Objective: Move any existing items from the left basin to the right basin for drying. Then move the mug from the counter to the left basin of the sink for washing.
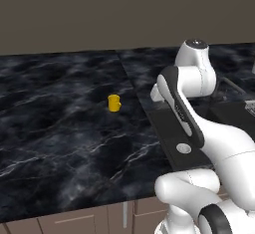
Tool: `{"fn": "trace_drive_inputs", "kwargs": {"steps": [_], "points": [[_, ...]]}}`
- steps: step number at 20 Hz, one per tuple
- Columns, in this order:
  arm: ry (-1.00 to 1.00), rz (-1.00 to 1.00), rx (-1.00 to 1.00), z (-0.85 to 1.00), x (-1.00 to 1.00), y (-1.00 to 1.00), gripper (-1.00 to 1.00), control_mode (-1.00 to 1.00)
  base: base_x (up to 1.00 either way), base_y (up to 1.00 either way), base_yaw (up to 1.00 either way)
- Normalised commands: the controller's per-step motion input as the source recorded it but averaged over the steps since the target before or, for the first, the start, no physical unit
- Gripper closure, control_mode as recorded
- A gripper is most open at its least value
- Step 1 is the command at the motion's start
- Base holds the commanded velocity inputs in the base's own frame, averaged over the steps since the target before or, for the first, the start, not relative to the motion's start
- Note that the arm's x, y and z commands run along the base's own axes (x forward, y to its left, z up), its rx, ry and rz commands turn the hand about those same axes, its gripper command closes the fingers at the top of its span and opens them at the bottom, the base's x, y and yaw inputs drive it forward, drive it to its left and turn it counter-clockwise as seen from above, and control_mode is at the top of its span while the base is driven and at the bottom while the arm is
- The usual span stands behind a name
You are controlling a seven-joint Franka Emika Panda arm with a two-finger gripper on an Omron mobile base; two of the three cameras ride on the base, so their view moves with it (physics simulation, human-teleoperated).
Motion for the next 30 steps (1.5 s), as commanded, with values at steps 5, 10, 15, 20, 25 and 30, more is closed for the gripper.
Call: {"fn": "trace_drive_inputs", "kwargs": {"steps": [5, 10, 15, 20, 25, 30], "points": [[0.03, 0.16, 0.02, -0.3, 0.51, 0.11, -1.0, -1.0, 0.0, 0.0, 0.0], [0.01, 0.19, 0.0, -0.45, 1.0, 0.55, -1.0, -1.0, 0.0, 0.0, 0.0], [0.03, 0.16, 0.0, -0.37, 0.92, 0.38, -1.0, -1.0, 0.0, 0.0, 0.0], [0.04, 0.08, 0.0, -0.2, 0.65, 0.12, -1.0, -1.0, 0.0, 0.0, 0.0], [0.09, 0.02, 0.0, -0.2, 0.38, 0.18, -1.0, -1.0, 0.0, 0.0, 0.0], [0.08, 0.0, 0.0, -0.31, 0.47, 0.27, -1.0, -1.0, 0.0, 0.0, 0.0]]}}
